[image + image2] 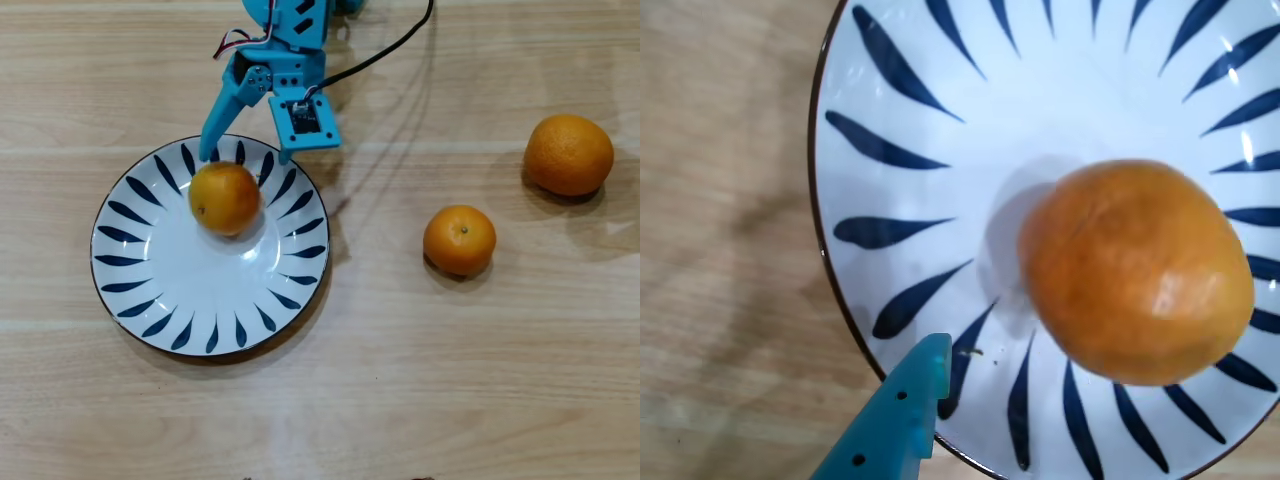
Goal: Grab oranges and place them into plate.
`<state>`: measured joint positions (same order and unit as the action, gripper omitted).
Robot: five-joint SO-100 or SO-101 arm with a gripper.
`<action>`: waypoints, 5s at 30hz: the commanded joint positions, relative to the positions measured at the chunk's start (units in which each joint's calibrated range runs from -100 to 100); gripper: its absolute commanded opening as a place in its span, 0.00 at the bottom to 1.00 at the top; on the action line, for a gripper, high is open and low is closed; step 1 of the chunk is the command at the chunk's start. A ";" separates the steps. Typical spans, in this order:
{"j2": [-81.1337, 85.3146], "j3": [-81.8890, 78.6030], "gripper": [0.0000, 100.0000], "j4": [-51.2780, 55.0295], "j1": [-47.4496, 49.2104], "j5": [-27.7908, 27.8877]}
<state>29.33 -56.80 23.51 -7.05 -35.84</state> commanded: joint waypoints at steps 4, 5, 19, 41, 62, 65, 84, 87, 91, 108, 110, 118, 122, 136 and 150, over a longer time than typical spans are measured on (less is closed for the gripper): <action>1.53 0.71 0.35 -1.04 1.97 -1.02; 2.63 0.89 0.34 -0.95 2.78 -1.02; -2.87 37.65 0.02 46.32 22.61 -3.21; -50.63 99.94 0.02 59.55 33.90 -10.11; -53.00 83.37 0.42 45.80 36.16 -16.85; -53.42 83.82 0.46 45.63 36.24 -17.22; -59.42 83.19 0.42 37.38 37.29 -18.63; -60.60 83.19 0.42 33.68 37.61 -18.68; -62.55 83.19 0.42 32.91 37.69 -19.52; -65.84 82.55 0.29 32.57 37.05 -20.25; -65.84 82.55 0.23 32.57 36.97 -20.25; -65.25 82.55 0.21 32.65 36.97 -19.94; -60.94 83.10 0.21 33.43 36.24 -18.16; -16.31 48.96 0.21 34.46 25.84 -11.21; -16.31 46.61 0.21 22.34 8.26 -0.55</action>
<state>16.72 -20.23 47.20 4.60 -38.24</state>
